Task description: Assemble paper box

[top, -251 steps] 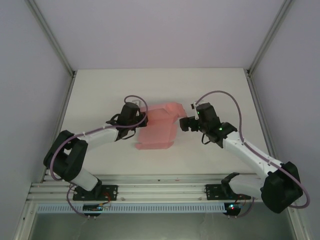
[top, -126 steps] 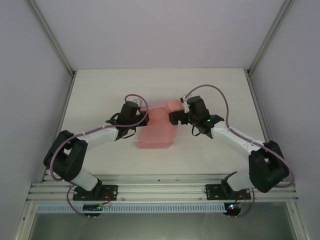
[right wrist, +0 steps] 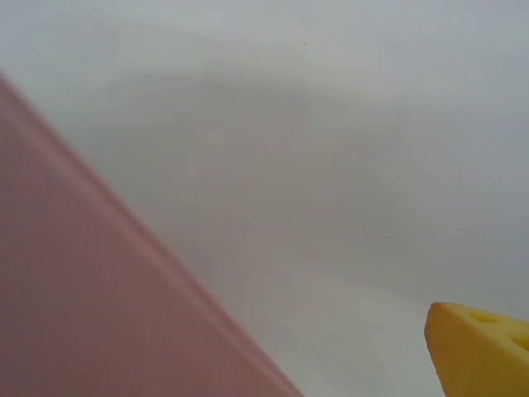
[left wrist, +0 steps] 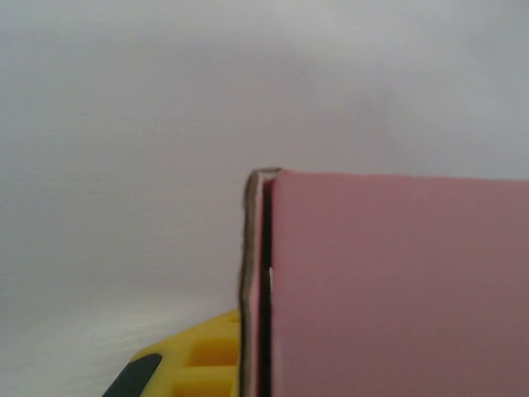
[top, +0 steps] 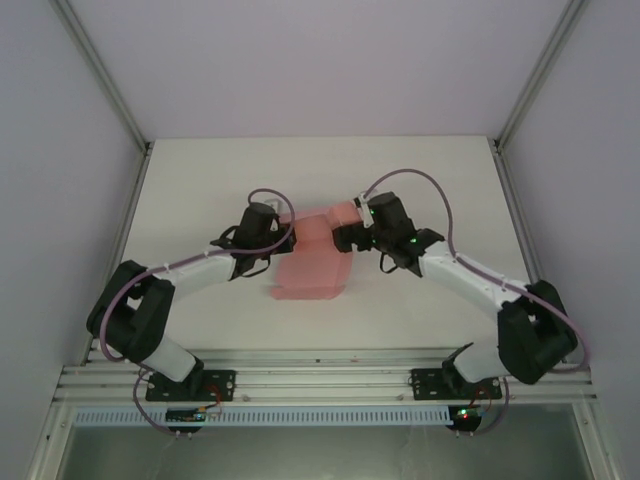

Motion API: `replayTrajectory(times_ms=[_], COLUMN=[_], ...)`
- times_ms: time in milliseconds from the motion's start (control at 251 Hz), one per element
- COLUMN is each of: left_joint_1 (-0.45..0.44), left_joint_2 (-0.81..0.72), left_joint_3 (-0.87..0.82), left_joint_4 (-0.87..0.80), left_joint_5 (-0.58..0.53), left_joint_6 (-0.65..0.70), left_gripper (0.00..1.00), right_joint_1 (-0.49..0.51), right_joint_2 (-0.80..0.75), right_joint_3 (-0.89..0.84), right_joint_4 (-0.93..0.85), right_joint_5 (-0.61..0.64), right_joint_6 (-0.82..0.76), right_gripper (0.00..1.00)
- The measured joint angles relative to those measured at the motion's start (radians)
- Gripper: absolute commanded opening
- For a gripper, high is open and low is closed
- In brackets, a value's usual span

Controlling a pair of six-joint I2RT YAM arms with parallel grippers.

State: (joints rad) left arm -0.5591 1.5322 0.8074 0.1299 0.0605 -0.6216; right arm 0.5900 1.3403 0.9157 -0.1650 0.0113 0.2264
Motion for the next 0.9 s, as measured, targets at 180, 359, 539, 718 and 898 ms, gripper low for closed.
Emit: replayTrajectory(times_ms=[180,359,539,718,898], left_joint_1=[0.022,0.023,0.023,0.023,0.023], left_joint_2=[-0.013,-0.041,-0.051,-0.051,-0.051], left_joint_3=[-0.001,-0.013,-0.023,-0.023,-0.023], left_joint_4=[-0.023,-0.023,-0.016,-0.014,-0.014], left_joint_5=[-0.001,0.011,0.037,0.055,0.064], left_joint_6=[0.011,0.023,0.038,0.05,0.053], left_gripper=[0.0,0.0,0.0,0.0,0.0], right_joint_1=[-0.008,-0.135,-0.295,-0.341,-0.294], right_joint_2=[-0.252,-0.446,-0.395,-0.195,-0.031], right_joint_3=[-0.038,-0.063,-0.046,0.011,0.078], right_joint_4=[-0.083,-0.112,-0.162,-0.188,-0.171], right_joint_5=[-0.001,-0.015,-0.103,-0.215,-0.333], right_joint_6=[-0.027,-0.035,-0.024,-0.014,-0.017], right_gripper=[0.99,0.99,0.99,0.99,0.99])
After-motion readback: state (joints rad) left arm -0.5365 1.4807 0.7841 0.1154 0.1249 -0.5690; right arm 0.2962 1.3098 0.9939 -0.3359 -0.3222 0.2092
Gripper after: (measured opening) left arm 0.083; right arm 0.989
